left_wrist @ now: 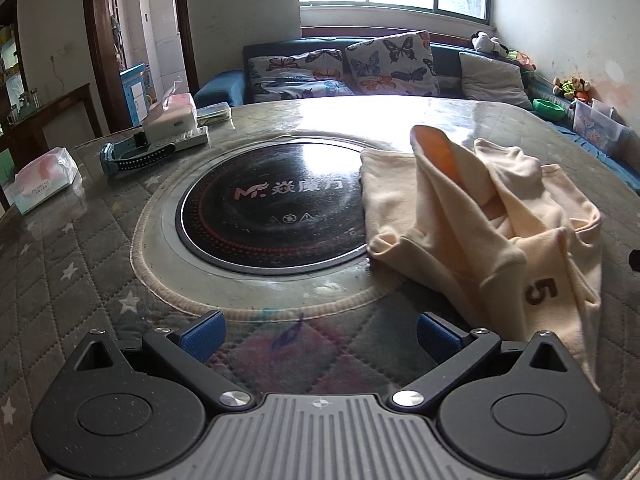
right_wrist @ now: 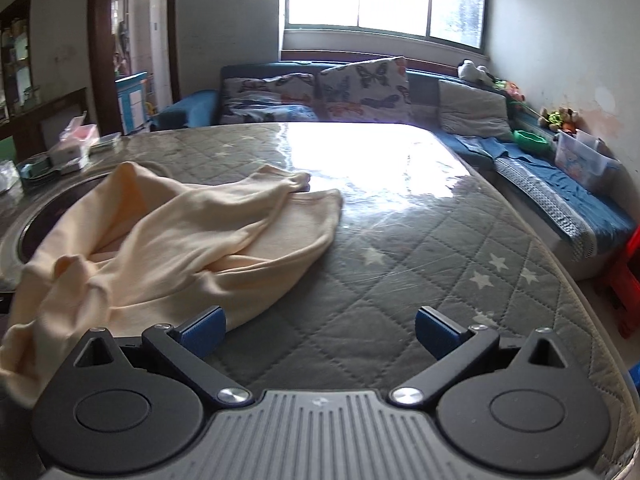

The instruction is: Fold clothes

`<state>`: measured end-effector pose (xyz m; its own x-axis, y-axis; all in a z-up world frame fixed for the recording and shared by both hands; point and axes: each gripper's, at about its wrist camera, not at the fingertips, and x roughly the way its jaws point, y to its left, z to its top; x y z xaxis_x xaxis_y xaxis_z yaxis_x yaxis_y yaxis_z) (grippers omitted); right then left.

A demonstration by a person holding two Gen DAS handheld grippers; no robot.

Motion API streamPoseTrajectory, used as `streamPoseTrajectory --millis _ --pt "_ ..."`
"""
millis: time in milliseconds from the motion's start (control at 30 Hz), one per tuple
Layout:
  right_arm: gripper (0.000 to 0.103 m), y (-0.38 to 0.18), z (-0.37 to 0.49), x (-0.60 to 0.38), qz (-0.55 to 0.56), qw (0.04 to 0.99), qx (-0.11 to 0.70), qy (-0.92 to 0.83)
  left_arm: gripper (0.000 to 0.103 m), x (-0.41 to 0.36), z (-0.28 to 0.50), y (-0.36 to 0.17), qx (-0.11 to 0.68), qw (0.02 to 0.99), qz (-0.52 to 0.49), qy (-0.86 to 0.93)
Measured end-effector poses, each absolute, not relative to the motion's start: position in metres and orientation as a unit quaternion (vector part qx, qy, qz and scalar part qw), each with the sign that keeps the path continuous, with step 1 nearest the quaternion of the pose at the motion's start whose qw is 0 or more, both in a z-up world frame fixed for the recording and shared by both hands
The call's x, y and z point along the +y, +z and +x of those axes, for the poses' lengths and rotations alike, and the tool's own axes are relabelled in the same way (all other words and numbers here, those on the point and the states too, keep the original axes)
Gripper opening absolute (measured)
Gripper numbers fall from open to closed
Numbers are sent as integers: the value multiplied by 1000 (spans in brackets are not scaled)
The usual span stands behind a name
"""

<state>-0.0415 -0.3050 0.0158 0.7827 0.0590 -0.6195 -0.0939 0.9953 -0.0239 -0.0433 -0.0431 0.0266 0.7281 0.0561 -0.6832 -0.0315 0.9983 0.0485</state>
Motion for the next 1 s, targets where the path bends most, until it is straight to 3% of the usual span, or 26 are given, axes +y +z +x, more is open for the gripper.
streamPoseTrajectory --millis 1000 --pt "97 17 -83 -263 -67 930 335 133 103 -63 -79 31 371 928 41 27"
